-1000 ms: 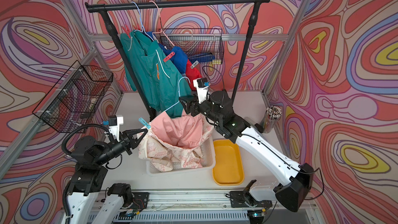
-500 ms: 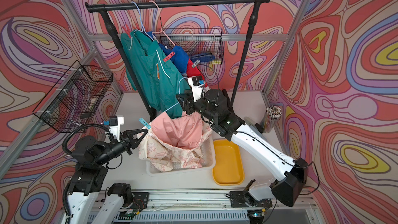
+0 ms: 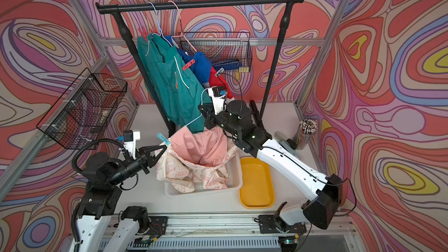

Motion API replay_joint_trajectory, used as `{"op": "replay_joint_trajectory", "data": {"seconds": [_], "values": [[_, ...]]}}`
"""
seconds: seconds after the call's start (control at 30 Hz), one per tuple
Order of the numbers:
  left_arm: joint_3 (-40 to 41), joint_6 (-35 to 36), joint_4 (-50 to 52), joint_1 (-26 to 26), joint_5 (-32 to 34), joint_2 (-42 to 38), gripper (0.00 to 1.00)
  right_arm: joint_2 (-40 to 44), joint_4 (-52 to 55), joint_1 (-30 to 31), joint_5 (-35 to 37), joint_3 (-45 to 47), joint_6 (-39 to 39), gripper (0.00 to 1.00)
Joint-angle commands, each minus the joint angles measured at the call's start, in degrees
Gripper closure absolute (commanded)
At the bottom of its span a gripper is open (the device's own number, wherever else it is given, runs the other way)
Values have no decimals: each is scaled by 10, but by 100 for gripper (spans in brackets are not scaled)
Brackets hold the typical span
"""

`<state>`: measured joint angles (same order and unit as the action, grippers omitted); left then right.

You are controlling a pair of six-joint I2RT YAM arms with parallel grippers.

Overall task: Remove the clothespins securing jackets to the hanger
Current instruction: Adjust the hanger.

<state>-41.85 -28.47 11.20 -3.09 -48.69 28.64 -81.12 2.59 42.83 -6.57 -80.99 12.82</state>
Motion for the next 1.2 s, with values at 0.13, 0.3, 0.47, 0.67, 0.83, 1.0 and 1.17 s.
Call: {"op": "replay_joint_trajectory", "data": {"seconds": [0.13, 0.3, 0.47, 0.67, 0.83, 1.0, 1.17], "values": [[-41, 19, 58, -4, 43, 10, 74, 2, 9, 4, 15, -17, -28, 100], [-92, 50, 164, -4, 114, 12, 41, -15, 13, 3, 31, -32, -43, 100], [-152, 82, 243, -4, 167, 10, 25, -31, 12, 3, 35, -43, -49, 100], [-240, 126, 290, -8, 141, 72, 16, -36, 12, 4, 31, -46, -59, 100], [-300, 141, 291, -14, 87, 154, 16, -22, 14, 4, 23, -35, -62, 100], [-373, 189, 345, -96, 144, 230, 16, -11, 16, 4, 22, -24, -69, 100], [-425, 232, 382, -153, 212, 288, 16, 0, 14, 4, 16, -13, -76, 100]]}}
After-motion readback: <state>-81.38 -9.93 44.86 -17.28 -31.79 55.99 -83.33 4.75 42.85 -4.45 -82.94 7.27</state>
